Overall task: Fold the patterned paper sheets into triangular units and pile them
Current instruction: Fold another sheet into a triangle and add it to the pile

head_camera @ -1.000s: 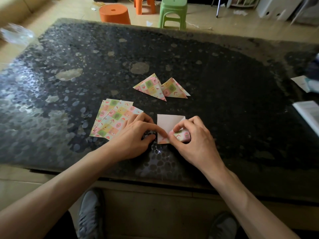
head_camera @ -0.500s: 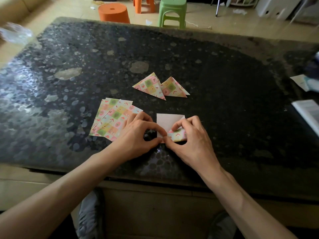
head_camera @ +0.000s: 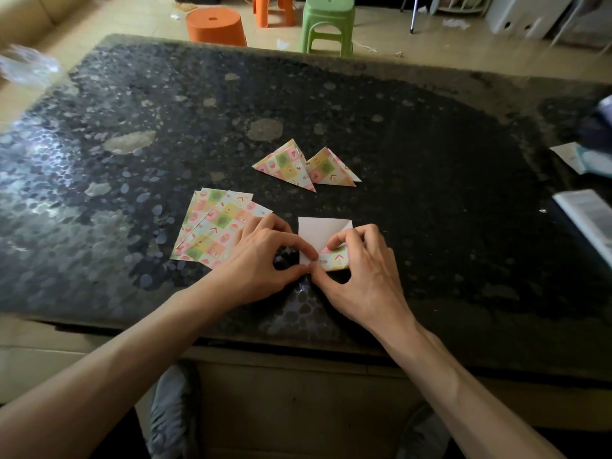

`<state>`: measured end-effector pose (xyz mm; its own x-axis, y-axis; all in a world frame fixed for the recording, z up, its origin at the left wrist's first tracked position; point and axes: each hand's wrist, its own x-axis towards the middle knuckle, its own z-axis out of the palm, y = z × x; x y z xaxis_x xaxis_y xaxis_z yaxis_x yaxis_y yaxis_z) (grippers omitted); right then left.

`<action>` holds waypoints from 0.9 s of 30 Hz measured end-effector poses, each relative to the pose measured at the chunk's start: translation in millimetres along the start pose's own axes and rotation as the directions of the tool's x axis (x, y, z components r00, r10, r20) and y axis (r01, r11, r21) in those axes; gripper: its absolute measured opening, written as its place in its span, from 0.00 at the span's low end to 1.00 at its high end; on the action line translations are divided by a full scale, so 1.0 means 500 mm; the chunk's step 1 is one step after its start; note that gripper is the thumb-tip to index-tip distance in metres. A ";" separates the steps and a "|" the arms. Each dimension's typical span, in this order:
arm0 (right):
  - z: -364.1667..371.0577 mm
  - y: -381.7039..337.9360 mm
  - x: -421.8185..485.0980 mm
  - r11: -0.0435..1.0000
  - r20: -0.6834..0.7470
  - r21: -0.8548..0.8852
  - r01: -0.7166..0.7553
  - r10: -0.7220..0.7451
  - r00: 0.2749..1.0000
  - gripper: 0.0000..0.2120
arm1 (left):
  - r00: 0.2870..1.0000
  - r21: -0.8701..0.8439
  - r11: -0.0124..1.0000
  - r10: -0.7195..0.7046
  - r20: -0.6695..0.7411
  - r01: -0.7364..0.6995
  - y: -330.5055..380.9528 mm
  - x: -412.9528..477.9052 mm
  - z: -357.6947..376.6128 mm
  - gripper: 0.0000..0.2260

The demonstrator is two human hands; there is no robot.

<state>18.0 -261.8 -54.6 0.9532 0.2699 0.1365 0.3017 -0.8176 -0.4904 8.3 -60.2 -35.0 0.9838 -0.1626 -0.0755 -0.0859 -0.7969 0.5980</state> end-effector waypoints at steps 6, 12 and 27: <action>-0.011 -0.004 0.008 0.999 0.070 0.010 -0.038 0.037 0.997 0.22 | 1.000 -0.004 1.000 -0.011 -0.016 0.011 0.005 0.000 0.000 0.08; -0.034 -0.002 0.014 0.991 0.139 0.050 -0.123 0.115 0.984 0.26 | 1.000 0.004 1.000 -0.018 -0.003 0.018 0.008 -0.002 -0.002 0.08; -0.061 -0.007 0.027 0.973 0.258 0.067 -0.219 0.195 0.946 0.22 | 0.998 0.041 0.997 -0.063 -0.030 0.064 0.023 -0.001 0.002 0.07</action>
<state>30.5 -270.7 -24.8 0.9555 0.2273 -0.1881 0.0840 -0.8207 -0.5652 6.6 -69.8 -29.1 0.9916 -0.0944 -0.0889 -0.0289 -0.8291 0.5584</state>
